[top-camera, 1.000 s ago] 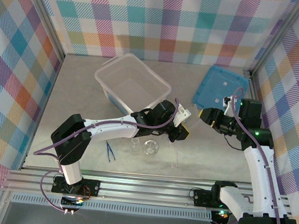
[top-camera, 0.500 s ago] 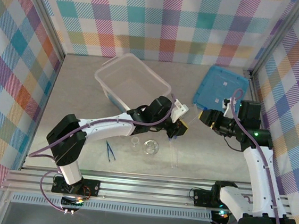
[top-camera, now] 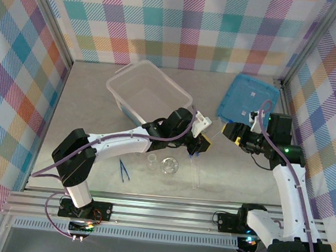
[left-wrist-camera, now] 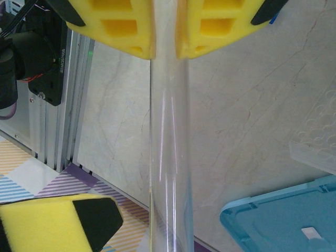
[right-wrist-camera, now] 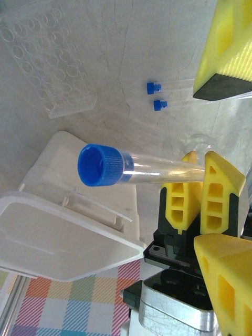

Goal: Organize the chemistry lab equipment

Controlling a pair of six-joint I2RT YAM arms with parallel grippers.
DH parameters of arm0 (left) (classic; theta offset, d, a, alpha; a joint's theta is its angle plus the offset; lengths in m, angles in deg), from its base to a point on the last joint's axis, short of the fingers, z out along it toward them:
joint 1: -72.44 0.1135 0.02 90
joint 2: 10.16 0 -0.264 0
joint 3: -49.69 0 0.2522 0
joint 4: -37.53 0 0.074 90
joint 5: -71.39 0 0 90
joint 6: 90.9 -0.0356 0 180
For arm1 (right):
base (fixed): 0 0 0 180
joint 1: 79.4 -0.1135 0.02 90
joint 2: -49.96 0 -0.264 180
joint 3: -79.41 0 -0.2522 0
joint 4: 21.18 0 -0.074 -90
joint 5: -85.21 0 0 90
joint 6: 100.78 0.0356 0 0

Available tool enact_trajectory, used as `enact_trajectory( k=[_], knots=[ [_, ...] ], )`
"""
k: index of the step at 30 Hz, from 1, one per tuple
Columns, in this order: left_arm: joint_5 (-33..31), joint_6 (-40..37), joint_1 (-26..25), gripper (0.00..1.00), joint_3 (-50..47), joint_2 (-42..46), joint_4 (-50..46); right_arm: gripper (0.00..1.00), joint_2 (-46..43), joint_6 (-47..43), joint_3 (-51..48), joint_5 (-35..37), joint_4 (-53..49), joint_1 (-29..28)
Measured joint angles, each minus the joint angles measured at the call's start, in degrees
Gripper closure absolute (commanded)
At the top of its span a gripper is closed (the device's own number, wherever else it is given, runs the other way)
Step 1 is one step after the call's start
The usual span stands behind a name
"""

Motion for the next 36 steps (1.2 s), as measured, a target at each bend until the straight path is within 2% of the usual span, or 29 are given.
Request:
enact_trajectory(
  k=[25,36],
  knots=[
    [0.5,-2.6,0.0,0.98,-1.0,1.5,-0.9,0.40,1.8,0.3,-2.1,-3.8,2.8,0.3],
    [2.0,-4.7,0.0,0.98,-1.0,1.5,-3.9,0.55,4.0,0.3,-2.1,-4.8,3.9,0.4]
  ],
)
